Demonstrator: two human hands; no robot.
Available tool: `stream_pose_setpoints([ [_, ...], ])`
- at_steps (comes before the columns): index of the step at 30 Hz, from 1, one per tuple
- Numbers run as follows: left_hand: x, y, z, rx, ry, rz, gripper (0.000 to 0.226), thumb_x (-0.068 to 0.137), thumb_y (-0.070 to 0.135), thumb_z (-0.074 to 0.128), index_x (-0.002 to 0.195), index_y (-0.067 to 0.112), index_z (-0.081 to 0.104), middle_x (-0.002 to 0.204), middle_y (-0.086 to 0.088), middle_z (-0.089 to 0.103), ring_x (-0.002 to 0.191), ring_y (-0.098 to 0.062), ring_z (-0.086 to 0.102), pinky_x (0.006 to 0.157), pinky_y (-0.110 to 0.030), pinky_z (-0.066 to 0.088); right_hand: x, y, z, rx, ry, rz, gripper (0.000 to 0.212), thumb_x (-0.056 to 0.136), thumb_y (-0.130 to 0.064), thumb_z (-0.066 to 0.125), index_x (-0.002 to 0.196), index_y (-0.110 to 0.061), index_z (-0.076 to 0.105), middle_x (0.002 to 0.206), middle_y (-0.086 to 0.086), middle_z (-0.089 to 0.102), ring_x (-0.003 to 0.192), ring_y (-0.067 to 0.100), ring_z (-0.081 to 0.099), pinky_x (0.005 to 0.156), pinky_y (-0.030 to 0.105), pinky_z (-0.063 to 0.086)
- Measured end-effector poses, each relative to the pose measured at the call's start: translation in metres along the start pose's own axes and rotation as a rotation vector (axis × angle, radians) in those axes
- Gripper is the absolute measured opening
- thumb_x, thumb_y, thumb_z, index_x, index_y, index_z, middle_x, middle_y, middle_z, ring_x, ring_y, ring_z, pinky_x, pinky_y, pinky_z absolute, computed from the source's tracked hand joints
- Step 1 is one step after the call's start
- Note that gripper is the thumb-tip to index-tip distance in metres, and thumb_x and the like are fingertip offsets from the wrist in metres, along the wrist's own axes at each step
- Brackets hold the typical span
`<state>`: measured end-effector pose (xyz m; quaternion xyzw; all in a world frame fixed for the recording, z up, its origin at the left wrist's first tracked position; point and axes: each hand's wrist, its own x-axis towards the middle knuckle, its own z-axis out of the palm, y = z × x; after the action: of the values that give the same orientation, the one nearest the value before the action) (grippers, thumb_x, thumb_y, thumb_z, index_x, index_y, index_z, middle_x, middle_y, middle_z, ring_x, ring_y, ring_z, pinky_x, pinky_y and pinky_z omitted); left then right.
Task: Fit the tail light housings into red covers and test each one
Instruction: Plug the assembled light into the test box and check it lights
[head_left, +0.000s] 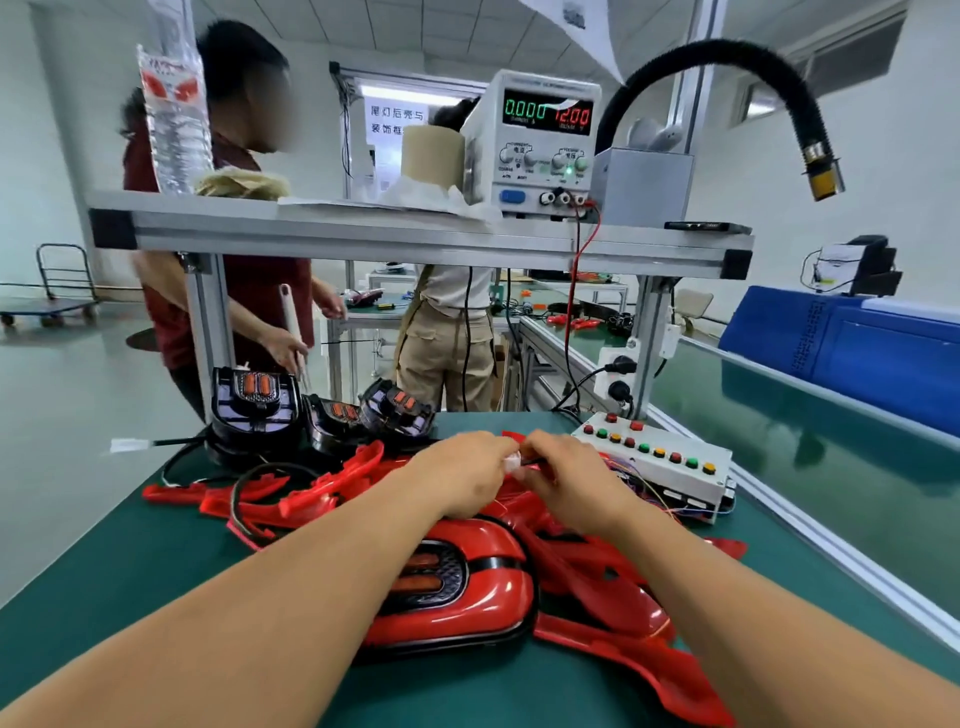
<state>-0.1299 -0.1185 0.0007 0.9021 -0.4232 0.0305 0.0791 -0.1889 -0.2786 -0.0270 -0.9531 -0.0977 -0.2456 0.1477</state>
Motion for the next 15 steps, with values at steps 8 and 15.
stream_pose_setpoints([
  [8,0.0,-0.003,-0.001,0.071,0.065,-0.042,0.022,0.099,0.05,0.039,0.1,0.03,0.048,0.115,0.001,0.058,0.113,-0.023,0.054,0.083,-0.039,0.044,-0.001,0.0,0.0,0.023,-0.02,-0.011,0.024,0.096,-0.029,0.057,0.106,-0.008,0.061,0.096,0.008,0.068,0.09,0.028,0.059,0.075,0.038,0.044],
  [15,-0.005,-0.015,-0.005,0.109,0.12,-0.12,0.038,0.087,0.074,0.037,0.108,0.047,0.054,0.113,0.012,0.065,0.109,-0.017,0.059,0.08,-0.036,0.041,-0.008,0.006,-0.003,0.1,-0.048,0.013,0.041,0.096,-0.04,0.057,0.134,-0.026,0.057,0.122,-0.001,0.068,0.113,0.015,0.061,0.092,0.026,0.043],
])
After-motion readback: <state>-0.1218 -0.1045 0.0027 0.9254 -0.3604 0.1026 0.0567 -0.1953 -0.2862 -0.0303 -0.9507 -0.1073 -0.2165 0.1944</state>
